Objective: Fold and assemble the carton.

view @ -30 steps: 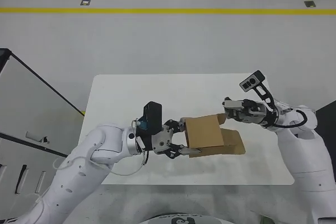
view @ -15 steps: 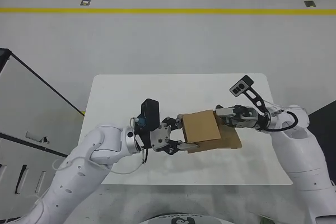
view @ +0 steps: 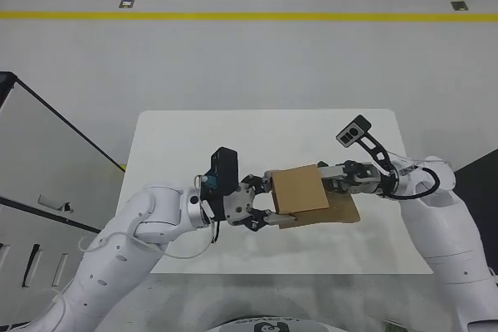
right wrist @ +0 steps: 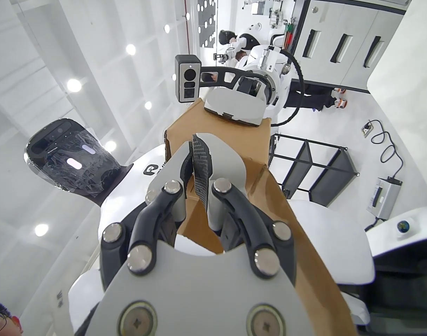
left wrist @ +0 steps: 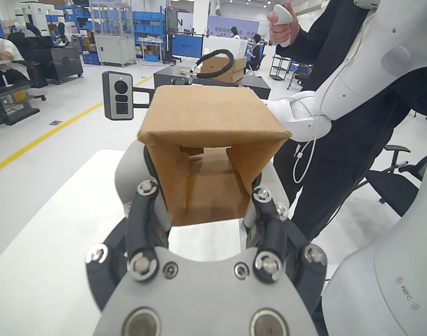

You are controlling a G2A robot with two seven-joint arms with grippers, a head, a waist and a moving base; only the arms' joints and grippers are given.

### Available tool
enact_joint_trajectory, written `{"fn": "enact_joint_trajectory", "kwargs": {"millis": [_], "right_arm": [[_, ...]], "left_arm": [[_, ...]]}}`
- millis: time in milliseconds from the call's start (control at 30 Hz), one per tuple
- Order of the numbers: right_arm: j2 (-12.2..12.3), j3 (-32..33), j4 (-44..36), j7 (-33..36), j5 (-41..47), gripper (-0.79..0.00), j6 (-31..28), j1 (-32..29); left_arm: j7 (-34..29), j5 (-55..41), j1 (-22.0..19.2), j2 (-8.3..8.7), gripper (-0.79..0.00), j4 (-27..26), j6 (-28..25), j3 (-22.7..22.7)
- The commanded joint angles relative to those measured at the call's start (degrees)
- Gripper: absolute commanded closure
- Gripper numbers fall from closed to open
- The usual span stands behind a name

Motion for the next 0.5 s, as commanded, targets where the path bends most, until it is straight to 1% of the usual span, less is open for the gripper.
{"fn": "enact_joint_trajectory", "kwargs": {"millis": [0,200,467], "right_arm": [[-0.02,-0.27,-0.13,0.05,-0.07,0.0,0.05,0.05],[0.01,-0.54,-0.36,0.07,-0.12,0.0,0.02,0.1],[0.3,0.82,-0.61,0.25,0.09,0.0,-0.12,-0.57]], "left_arm": [[0.07,0.09,0.02,-0.04,0.0,-0.01,0.15,0.08],[0.3,0.41,0.22,-0.09,0.0,-0.13,0.23,0.02],[0.34,0.89,0.61,-0.07,0.0,-0.34,0.11,-0.33]]}}
